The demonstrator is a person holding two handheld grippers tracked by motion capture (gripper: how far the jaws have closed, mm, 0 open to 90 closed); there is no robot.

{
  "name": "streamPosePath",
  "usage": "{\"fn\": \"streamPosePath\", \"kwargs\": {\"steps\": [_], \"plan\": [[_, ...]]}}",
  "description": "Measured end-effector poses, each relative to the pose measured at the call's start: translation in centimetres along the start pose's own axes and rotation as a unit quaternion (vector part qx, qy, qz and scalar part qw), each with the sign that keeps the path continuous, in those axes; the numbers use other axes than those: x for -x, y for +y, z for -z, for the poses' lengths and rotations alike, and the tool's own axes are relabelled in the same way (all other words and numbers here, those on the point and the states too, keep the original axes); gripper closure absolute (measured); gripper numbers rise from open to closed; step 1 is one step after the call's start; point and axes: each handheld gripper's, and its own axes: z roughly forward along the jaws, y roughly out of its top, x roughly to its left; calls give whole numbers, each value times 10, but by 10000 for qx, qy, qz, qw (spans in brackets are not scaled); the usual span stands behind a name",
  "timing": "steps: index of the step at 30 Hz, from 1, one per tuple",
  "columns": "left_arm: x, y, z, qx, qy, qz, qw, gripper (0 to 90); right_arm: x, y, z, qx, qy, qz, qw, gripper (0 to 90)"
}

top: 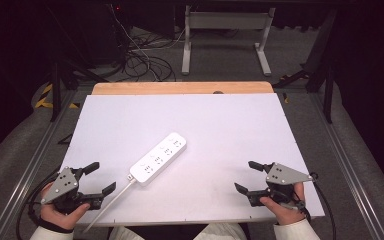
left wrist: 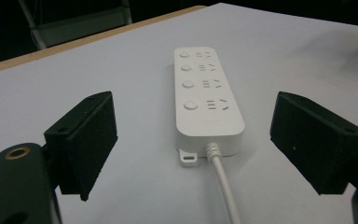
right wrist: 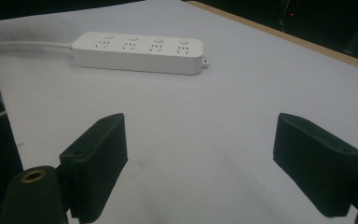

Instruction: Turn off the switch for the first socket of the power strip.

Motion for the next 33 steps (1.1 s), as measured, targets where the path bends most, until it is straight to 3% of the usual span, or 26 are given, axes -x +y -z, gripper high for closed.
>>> {"fn": "streamPosePath", "kwargs": {"steps": [14, 21, 26, 33], "plan": [[0, 3, 0, -69, 20, -48, 10000, 185, -1, -1, -1, 1, 32, -2, 10000, 184], [-1, 7, 1, -86, -31, 29, 10000, 238, -2, -2, -2, -25, 50, -34, 10000, 191], [-4, 16, -2, -264, 0, 0, 9997, 362, -2, -2, -3, -34, 46, -31, 10000, 192], [-5, 29, -10, -359, -147, -91, 9992, 479, -2, -3, -4, -56, 64, -37, 10000, 192]]}}
